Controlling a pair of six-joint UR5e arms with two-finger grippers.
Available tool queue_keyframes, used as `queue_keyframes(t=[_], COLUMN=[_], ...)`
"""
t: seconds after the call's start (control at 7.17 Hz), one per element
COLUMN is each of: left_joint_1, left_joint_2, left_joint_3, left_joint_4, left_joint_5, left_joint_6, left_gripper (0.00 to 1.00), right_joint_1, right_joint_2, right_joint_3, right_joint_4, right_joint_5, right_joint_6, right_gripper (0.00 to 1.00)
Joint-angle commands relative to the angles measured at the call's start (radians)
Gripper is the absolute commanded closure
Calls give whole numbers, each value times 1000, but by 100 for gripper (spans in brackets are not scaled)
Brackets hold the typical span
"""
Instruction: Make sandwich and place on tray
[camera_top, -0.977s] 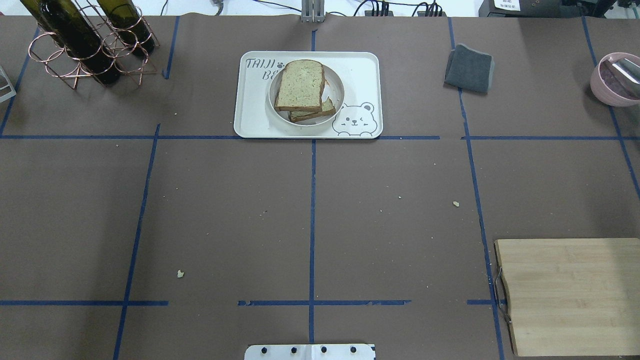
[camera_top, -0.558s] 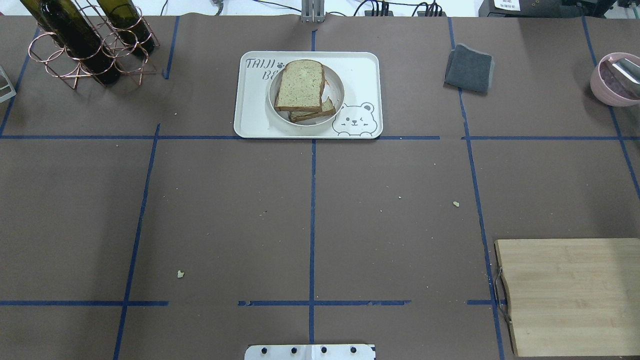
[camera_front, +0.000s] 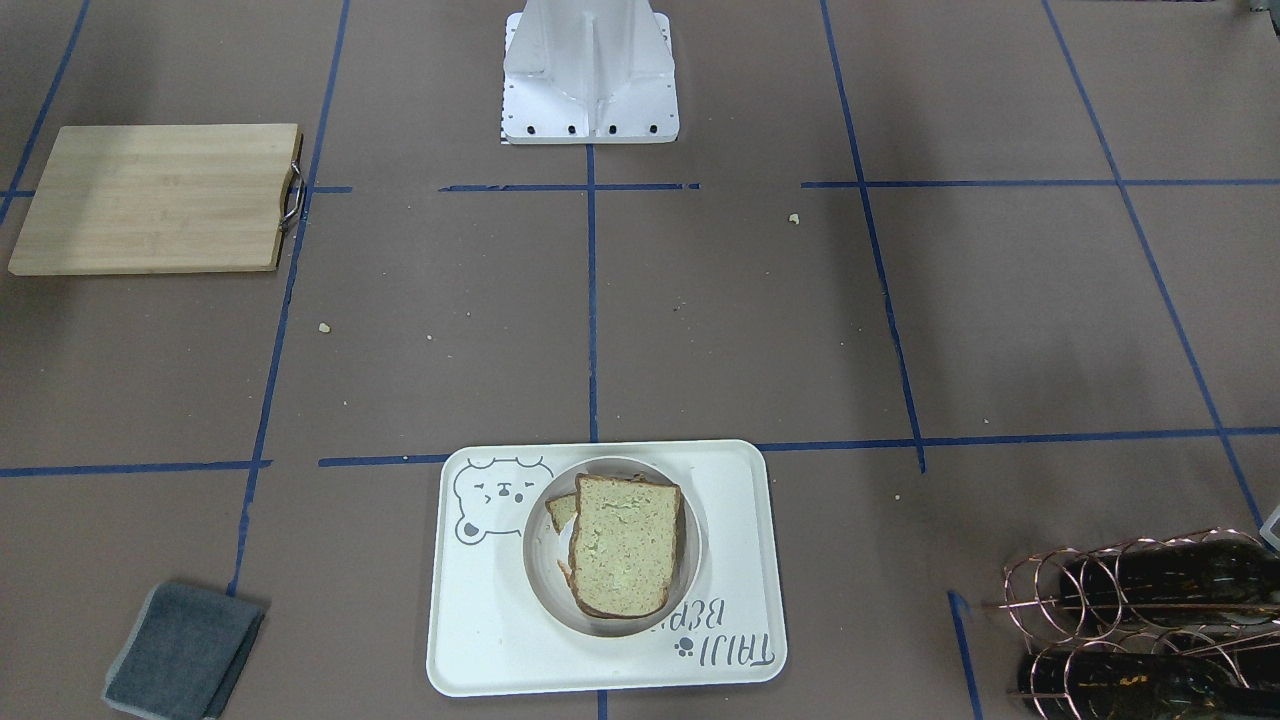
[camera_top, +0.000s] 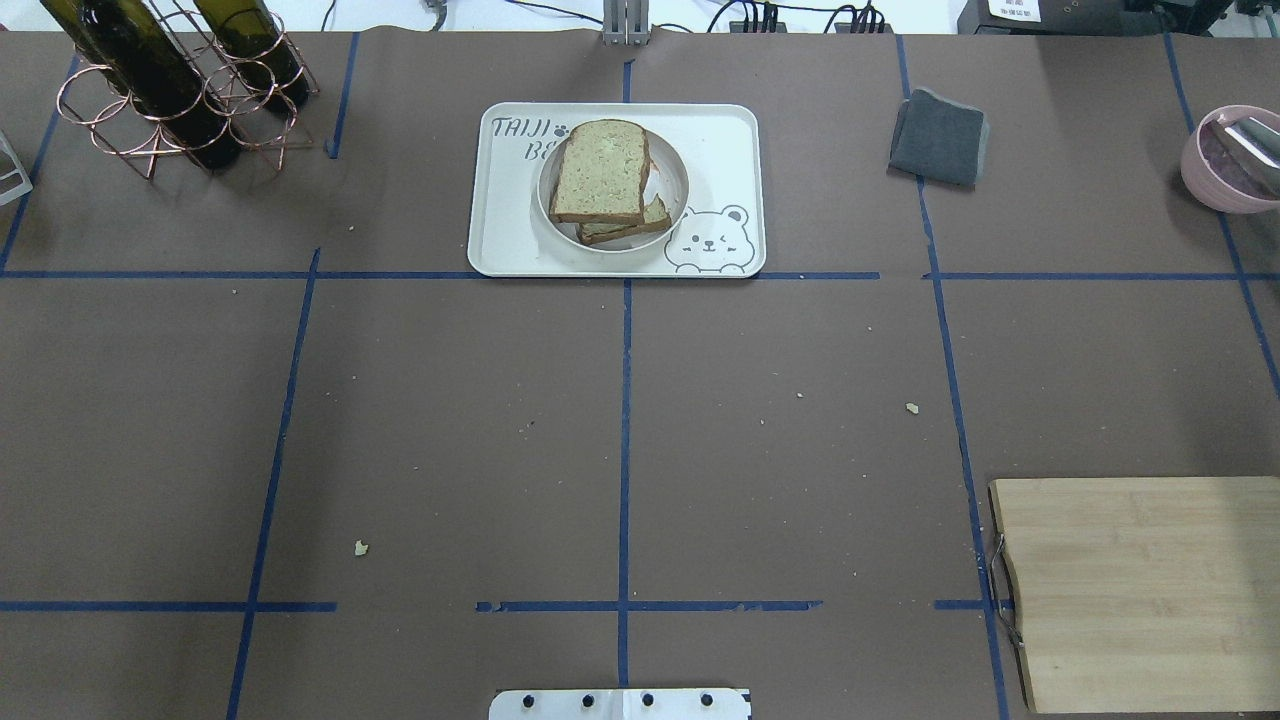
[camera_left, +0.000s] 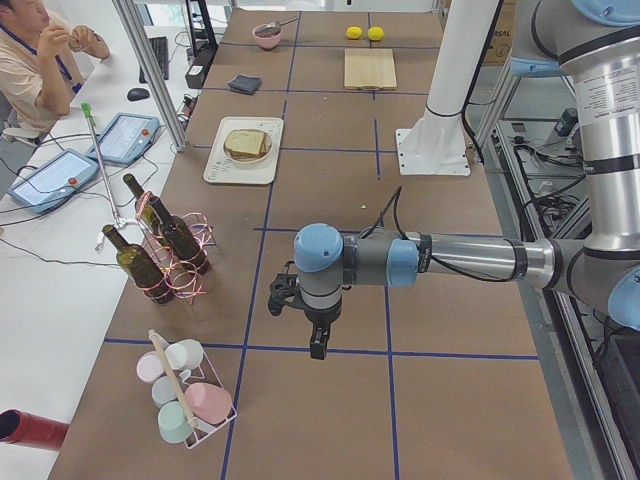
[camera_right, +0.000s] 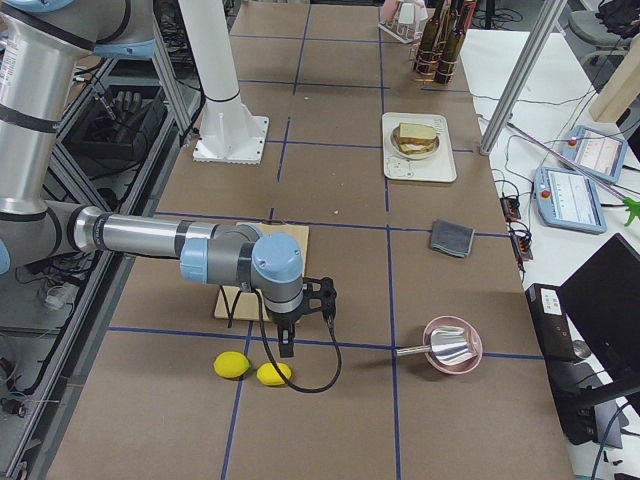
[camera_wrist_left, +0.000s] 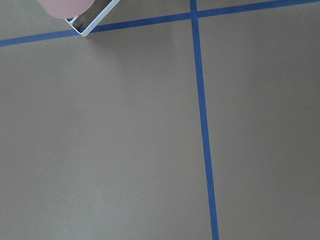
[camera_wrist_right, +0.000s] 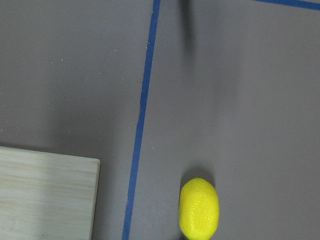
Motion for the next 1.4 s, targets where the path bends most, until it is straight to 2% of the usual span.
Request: queue_keyframes(t=[0.0,1.26], left_joint_1=[0,0], left_joint_2=[-5,-3], left_joint_3=[0,-1], left_joint_4=[-11,-8], left_joint_5=[-2,-3], left_joint_6=[52,71], left_gripper=[0,0], right_joint_1=[0,0], right_joint_2=[0,0], right_joint_3=[-2,-16], right_joint_4=[0,0], right_joint_5=[0,-11], right_joint_6=[0,0], right_gripper=[0,0])
